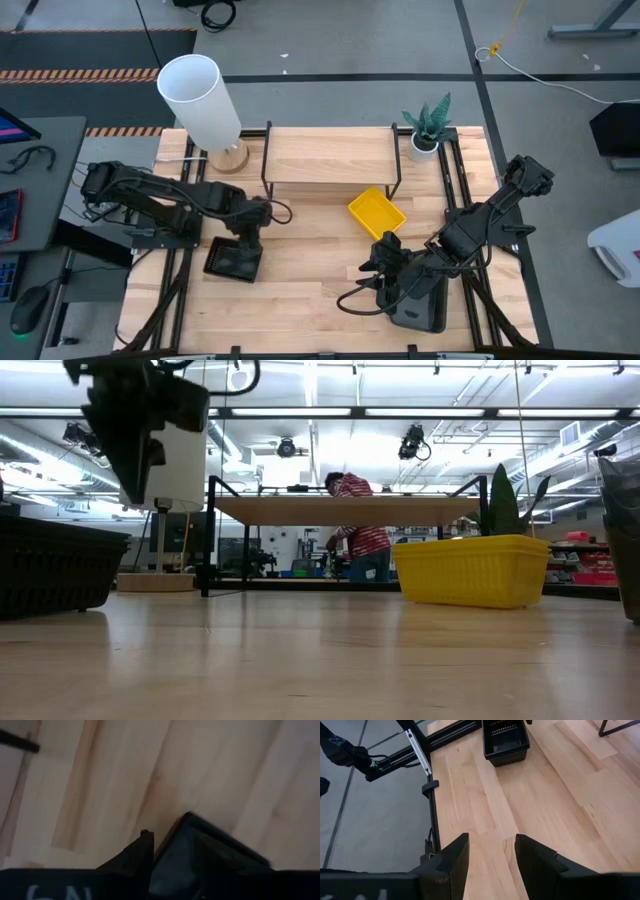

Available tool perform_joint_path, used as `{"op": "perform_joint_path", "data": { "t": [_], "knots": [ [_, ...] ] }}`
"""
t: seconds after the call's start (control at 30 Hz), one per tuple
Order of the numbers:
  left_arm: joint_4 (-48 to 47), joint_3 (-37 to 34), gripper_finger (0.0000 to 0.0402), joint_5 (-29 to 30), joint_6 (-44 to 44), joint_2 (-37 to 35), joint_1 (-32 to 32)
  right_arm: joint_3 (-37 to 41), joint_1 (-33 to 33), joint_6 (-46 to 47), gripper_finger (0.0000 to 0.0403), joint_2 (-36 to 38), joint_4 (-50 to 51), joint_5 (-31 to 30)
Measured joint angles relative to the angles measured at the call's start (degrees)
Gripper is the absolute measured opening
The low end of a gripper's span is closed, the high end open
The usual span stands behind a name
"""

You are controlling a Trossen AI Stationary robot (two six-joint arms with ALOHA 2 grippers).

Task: Stack baskets on shelf by color
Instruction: Put the stacked black bin on the shelf

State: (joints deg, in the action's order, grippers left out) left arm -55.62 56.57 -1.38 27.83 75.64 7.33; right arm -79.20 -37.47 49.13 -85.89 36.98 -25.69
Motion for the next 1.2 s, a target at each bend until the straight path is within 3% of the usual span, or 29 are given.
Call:
{"op": "perform_joint_path", "data": {
  "t": [0.37,0.67,0.87,1.2],
  "knots": [
    [0.14,2.15,0.0142,-11.46,3.87,0.00,0.84,0.00,-0.04,-0.27,0.0164,0.00,-0.23,-0.11],
    [-0.24,2.15,0.0142,-14.09,5.73,0.00,8.23,0.00,-0.04,-1.34,0.0164,0.00,-0.32,-0.13],
    [-0.64,2.13,0.0142,-11.89,6.01,0.07,15.53,0.00,-0.03,-2.12,0.0164,0.00,-0.37,0.06],
    [-0.90,2.11,0.0192,1.54,9.39,0.11,27.25,0.00,0.13,-2.84,0.0164,0.00,-1.41,0.72]
  ]
}}
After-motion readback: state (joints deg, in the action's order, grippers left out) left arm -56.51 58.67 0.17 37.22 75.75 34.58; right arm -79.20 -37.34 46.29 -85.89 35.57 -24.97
